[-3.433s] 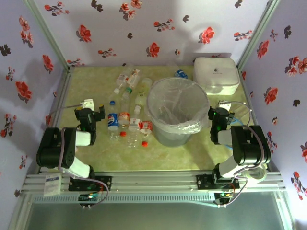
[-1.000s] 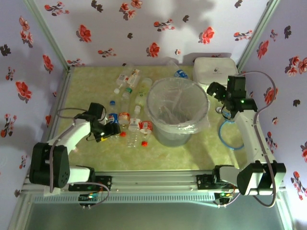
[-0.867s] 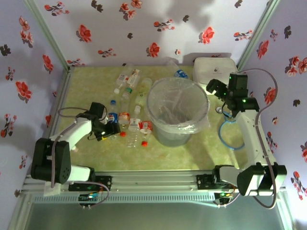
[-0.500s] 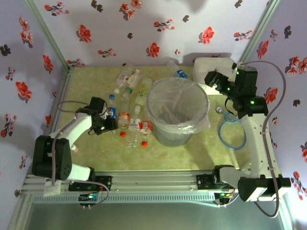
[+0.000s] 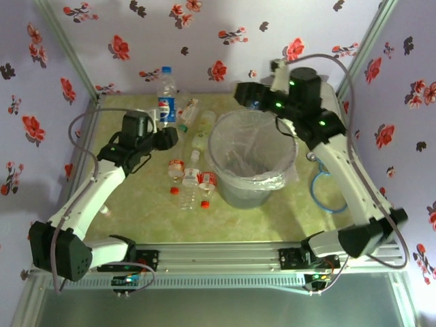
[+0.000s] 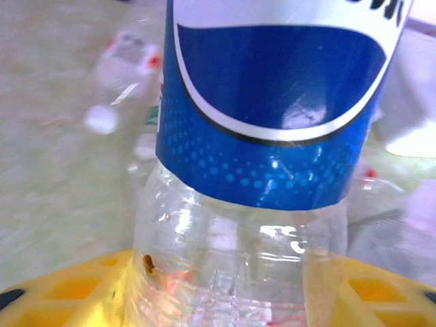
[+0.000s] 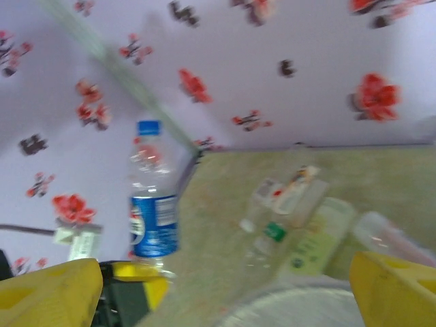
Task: Put the plastic bottles in the bin
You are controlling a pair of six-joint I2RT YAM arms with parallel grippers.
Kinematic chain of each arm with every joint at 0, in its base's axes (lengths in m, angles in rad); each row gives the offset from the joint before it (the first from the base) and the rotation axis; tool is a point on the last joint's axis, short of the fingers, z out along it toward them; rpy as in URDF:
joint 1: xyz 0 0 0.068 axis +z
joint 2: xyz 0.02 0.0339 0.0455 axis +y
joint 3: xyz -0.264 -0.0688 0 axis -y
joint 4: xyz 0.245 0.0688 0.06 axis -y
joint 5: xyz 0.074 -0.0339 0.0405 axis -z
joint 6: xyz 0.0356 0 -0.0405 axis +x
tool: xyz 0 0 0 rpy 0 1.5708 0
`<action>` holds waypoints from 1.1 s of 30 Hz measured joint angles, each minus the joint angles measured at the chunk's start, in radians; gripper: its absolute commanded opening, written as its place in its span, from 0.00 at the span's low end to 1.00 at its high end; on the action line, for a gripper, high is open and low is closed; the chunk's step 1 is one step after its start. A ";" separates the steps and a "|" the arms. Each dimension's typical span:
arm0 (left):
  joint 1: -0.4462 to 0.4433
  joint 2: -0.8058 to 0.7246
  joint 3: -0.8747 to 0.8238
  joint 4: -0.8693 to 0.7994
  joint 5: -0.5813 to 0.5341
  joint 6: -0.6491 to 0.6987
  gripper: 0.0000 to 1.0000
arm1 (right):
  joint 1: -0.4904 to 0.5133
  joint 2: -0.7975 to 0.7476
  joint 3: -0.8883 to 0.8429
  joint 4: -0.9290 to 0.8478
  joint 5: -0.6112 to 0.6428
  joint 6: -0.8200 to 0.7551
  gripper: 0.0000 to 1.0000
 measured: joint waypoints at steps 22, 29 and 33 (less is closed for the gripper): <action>-0.151 0.007 -0.006 0.096 0.126 0.158 0.41 | 0.111 0.467 0.378 0.016 -0.116 0.077 0.58; -0.151 0.022 -0.002 0.116 0.128 0.161 0.71 | 0.112 0.472 0.422 -0.040 -0.111 0.060 0.42; -0.142 0.015 -0.001 0.114 0.136 0.147 0.99 | 0.110 0.472 0.479 -0.078 -0.090 0.024 0.39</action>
